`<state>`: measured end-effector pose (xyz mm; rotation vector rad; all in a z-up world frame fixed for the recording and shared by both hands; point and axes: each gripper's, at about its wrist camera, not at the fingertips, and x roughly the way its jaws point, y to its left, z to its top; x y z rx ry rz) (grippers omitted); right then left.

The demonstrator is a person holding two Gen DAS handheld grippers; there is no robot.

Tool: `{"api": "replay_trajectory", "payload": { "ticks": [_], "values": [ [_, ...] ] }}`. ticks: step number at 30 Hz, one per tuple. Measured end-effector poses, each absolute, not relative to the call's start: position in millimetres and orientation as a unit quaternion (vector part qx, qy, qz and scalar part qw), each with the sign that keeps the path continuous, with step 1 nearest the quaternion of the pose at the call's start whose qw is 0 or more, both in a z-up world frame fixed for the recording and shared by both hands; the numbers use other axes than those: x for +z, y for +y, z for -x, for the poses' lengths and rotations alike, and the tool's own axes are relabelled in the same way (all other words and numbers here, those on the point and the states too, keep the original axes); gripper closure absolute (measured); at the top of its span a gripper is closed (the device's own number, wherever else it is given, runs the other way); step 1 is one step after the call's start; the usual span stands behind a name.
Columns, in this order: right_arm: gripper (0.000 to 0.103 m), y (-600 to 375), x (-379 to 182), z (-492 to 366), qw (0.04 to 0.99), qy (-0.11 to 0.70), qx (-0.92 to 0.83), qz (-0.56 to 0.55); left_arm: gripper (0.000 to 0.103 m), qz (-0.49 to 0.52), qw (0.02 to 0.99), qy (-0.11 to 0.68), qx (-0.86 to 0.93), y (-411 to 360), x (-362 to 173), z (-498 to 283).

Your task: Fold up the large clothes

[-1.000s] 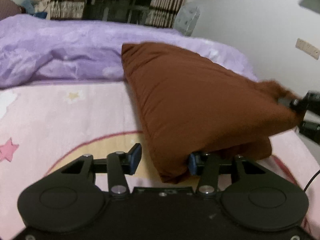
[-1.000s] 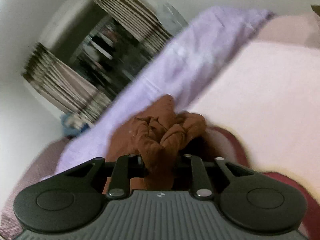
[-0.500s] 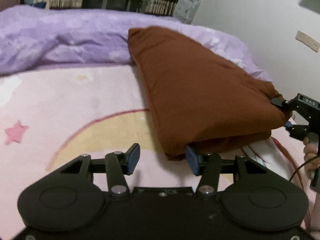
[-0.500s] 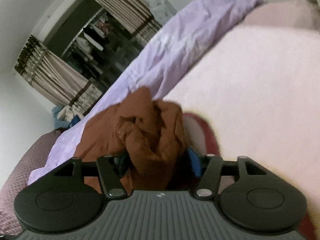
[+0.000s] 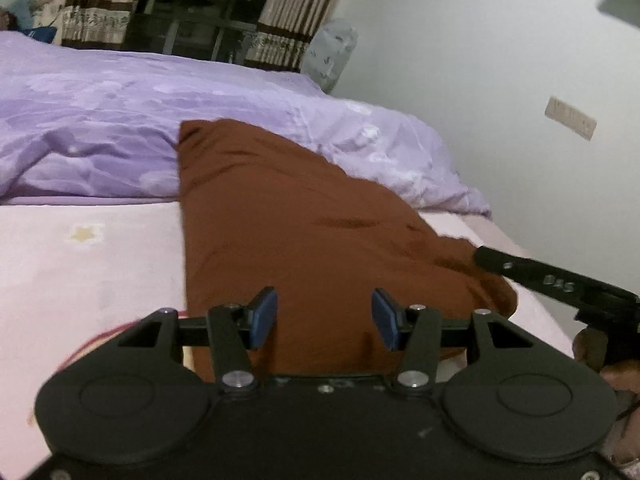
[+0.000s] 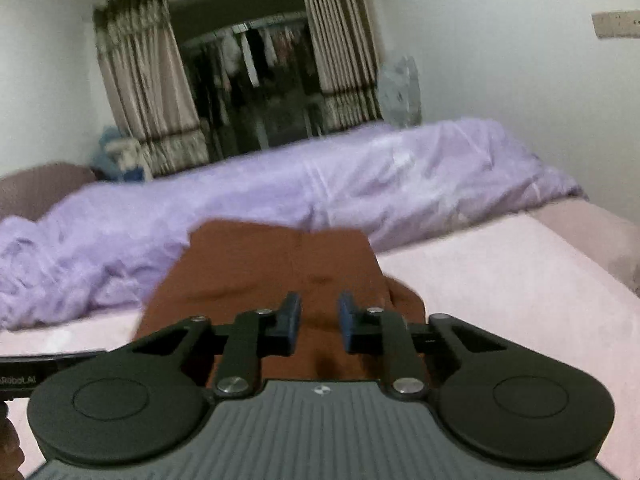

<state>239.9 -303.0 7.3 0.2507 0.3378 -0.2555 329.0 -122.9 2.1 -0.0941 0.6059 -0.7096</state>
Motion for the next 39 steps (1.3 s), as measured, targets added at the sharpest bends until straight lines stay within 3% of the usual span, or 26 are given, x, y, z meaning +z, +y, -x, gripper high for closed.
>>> {"api": "replay_trajectory", "payload": {
  "ticks": [2,7,14,23,30,39],
  "values": [
    [0.086,-305,-5,-245,0.966,0.186,-0.132,-0.119,0.051,0.032,0.892,0.297,-0.339,-134,-7,-332],
    [0.103,-311,-42,-245,0.961,0.212,-0.136,-0.119,0.051,-0.008,0.891,0.299,-0.342,-147,-21,-335],
    [0.103,-314,-62,-238,0.962,0.201,-0.124,-0.136,0.049,-0.017,0.894,0.296,-0.337,-151,-35,-343],
    [0.103,-306,-40,-231,0.962,0.204,-0.128,-0.131,0.048,-0.010,0.898,0.291,-0.329,-148,-14,-337],
    [0.087,-302,-2,-241,0.971,0.175,-0.113,-0.117,0.048,-0.002,0.917,0.260,-0.303,-146,19,-365],
    [0.087,-313,-5,-294,0.966,0.209,-0.119,-0.095,0.049,-0.018,0.910,0.286,-0.301,-176,7,-404]
  ]
}}
